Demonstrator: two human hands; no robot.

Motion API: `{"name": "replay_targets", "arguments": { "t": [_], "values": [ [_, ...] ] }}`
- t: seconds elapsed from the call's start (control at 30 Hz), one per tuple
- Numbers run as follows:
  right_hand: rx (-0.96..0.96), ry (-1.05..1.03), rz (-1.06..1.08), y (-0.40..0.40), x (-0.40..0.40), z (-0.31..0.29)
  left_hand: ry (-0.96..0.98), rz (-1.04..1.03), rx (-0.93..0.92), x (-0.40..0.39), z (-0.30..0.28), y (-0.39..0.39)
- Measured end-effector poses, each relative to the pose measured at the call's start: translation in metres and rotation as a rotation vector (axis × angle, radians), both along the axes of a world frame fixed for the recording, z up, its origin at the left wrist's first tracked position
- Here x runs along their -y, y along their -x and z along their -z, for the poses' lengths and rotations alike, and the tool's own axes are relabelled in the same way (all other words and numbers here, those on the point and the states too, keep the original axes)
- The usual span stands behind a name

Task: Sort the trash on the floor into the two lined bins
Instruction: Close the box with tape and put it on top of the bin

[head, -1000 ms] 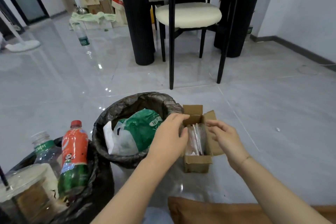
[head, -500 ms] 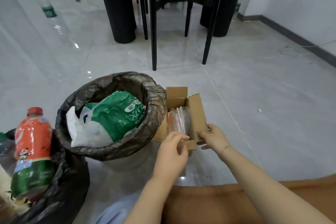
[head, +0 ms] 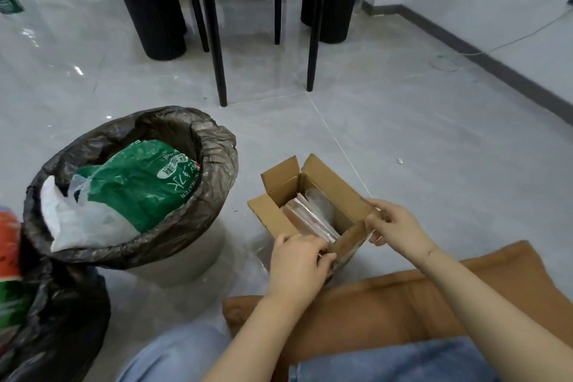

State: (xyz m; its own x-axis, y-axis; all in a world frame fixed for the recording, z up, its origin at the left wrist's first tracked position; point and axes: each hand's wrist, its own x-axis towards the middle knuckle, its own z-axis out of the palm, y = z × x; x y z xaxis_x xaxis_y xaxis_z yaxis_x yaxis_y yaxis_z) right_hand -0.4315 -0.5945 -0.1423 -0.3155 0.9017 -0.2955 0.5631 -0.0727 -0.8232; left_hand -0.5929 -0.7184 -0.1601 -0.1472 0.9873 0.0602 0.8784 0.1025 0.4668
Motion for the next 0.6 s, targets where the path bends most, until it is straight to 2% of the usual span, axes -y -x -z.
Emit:
{"name": "replay_targets", "arguments": {
  "t": [0.1, 0.2, 0.23, 0.4, 0.5, 0.6],
  "values": [
    [-0.234, 0.091, 0.252, -0.008, 0.025, 0.013, -0.018, -0.064, 0.179, -0.008, 0.009, -0.003],
    [-0.254, 0.096, 0.313, 0.003, 0.044, 0.035, -0.004, -0.153, 0.478, -0.015, 0.013, 0.004],
    [-0.249, 0.100, 0.321, 0.009, 0.048, 0.041, -0.019, -0.175, 0.510, -0.017, 0.013, 0.008],
    [-0.299, 0.069, 0.342, 0.025, 0.047, 0.050, -0.258, -0.314, 0.367, -0.028, 0.009, 0.033],
    [-0.293, 0.030, 0.299, 0.018, 0.038, 0.049, -0.217, -0.405, 0.430, -0.033, 0.005, 0.042],
    [-0.253, -0.039, 0.223, 0.005, 0.027, 0.050, -0.165, -0.472, 0.397, -0.036, 0.006, 0.045]
  ]
}}
